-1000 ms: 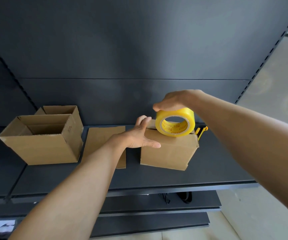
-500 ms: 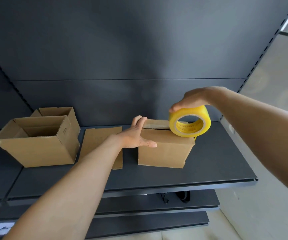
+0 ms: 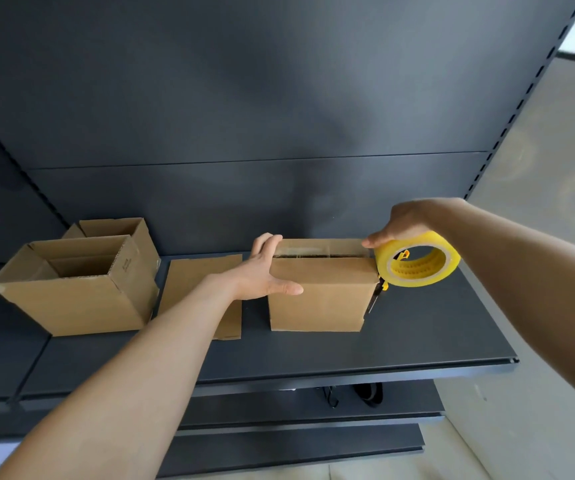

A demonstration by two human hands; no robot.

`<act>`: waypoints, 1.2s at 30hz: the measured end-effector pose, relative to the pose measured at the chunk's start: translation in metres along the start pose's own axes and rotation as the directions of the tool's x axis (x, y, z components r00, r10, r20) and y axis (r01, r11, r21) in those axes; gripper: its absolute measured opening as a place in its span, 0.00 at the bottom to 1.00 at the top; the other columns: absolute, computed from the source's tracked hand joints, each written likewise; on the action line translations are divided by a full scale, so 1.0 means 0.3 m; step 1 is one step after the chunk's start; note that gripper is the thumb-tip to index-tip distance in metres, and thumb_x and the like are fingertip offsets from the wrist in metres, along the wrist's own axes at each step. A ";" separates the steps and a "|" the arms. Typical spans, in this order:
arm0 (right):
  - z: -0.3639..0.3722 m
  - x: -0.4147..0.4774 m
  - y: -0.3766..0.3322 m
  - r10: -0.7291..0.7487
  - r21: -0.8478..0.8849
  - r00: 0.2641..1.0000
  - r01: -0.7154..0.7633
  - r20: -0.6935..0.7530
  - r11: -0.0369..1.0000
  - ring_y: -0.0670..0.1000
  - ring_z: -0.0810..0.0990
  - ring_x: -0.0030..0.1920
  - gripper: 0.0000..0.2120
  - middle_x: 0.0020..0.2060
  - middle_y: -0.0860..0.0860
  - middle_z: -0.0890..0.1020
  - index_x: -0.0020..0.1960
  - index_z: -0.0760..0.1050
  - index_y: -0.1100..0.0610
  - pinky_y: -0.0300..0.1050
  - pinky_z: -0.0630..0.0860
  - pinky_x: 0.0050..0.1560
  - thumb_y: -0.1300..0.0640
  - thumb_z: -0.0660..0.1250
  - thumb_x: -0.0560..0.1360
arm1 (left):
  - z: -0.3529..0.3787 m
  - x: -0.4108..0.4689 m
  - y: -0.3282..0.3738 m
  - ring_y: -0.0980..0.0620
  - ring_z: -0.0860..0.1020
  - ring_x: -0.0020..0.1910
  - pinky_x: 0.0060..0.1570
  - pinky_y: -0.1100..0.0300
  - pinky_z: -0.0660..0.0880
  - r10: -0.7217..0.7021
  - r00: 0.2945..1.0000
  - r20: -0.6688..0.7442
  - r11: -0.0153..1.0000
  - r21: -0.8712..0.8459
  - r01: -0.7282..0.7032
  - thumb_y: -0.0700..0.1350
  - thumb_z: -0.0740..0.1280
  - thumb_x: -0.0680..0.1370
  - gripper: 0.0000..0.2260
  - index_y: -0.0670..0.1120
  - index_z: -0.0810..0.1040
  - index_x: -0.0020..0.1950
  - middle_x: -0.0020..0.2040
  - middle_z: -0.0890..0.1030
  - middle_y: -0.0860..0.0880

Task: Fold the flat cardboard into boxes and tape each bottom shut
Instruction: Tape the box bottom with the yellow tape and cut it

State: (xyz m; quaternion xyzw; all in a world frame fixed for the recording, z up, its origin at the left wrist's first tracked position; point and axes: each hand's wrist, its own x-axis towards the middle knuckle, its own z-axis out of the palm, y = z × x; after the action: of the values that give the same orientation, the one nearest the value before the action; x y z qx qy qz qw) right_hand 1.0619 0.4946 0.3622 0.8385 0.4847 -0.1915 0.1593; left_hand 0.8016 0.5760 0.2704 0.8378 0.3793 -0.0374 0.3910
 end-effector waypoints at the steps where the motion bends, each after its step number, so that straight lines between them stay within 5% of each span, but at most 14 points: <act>1: 0.003 0.005 0.004 0.002 0.008 1.000 -0.002 0.001 1.000 0.55 0.78 0.48 0.31 0.36 0.48 0.75 0.35 0.72 0.51 0.51 0.74 0.55 0.22 0.63 0.59 | 0.002 -0.002 0.001 0.53 0.52 0.76 0.67 0.55 0.60 -0.002 1.000 0.002 1.000 -0.013 0.002 0.60 0.72 0.70 0.50 0.56 0.38 0.77 0.72 0.37 0.65; 14: 0.066 0.068 0.006 0.038 0.046 0.998 -0.041 0.052 0.998 0.54 0.78 0.49 0.29 0.40 0.48 0.78 0.40 0.76 0.51 0.47 0.73 0.53 0.24 0.65 0.62 | 0.041 -0.013 -0.034 0.55 0.42 0.77 0.73 0.50 0.51 0.021 1.000 0.000 0.988 -0.155 -0.021 0.65 0.66 0.70 0.48 0.61 0.34 0.75 0.73 0.29 0.65; 20: 0.135 0.127 0.021 0.040 0.133 0.995 -0.052 0.093 0.990 0.57 0.78 0.52 0.56 0.52 0.51 0.80 0.57 0.75 0.50 0.54 0.74 0.59 0.17 0.60 0.38 | 0.049 -0.014 -0.033 0.55 0.42 0.77 0.73 0.50 0.51 0.020 1.000 -0.017 0.984 -0.178 -0.022 0.64 0.66 0.71 0.47 0.60 0.35 0.76 0.73 0.29 0.64; 23: 0.151 0.150 0.028 0.029 0.187 0.995 -0.046 0.093 0.981 0.58 0.78 0.53 0.60 0.54 0.52 0.79 0.59 0.75 0.50 0.55 0.74 0.60 0.17 0.61 0.35 | 0.059 -0.010 -0.028 0.56 0.42 0.76 0.73 0.50 0.50 -0.014 1.000 -0.017 0.968 -0.251 0.010 0.64 0.62 0.74 0.41 0.61 0.36 0.76 0.74 0.31 0.63; 28: 0.155 0.170 0.029 0.019 0.202 0.994 -0.040 0.103 0.979 0.58 0.77 0.55 0.60 0.56 0.51 0.79 0.61 0.75 0.50 0.55 0.73 0.61 0.18 0.64 0.36 | 0.077 0.027 -0.034 0.54 0.47 0.77 0.74 0.47 0.47 -0.076 0.993 -0.092 0.788 -0.615 0.003 0.65 0.47 0.79 0.24 0.64 0.50 0.76 0.78 0.45 0.61; 32: 0.164 0.171 0.031 0.019 0.230 0.994 -0.043 0.106 0.972 0.58 0.77 0.55 0.61 0.56 0.52 0.79 0.61 0.74 0.51 0.56 0.73 0.61 0.18 0.63 0.35 | 0.114 0.052 -0.007 0.55 0.57 0.73 0.72 0.53 0.54 -0.180 0.950 -0.257 0.627 -0.774 -0.090 0.50 0.51 0.84 0.14 0.61 0.67 0.68 0.73 0.61 0.58; 36: 0.176 0.168 0.036 0.024 0.271 0.994 -0.051 0.104 0.961 0.58 0.77 0.54 0.57 0.56 0.52 0.79 0.60 0.74 0.50 0.56 0.73 0.60 0.18 0.65 0.39 | 0.128 0.077 0.028 0.56 0.67 0.61 0.58 0.58 0.61 -0.382 0.838 -0.391 0.542 -0.829 -0.139 0.46 0.60 0.81 0.18 0.57 0.66 0.71 0.65 0.67 0.54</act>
State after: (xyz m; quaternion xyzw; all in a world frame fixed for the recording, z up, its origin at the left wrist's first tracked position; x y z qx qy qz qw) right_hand 1.0855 0.5034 0.2928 0.8509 0.4292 -0.2949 0.0698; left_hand 0.8327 0.5604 0.2409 0.4964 0.5026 0.3505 0.6149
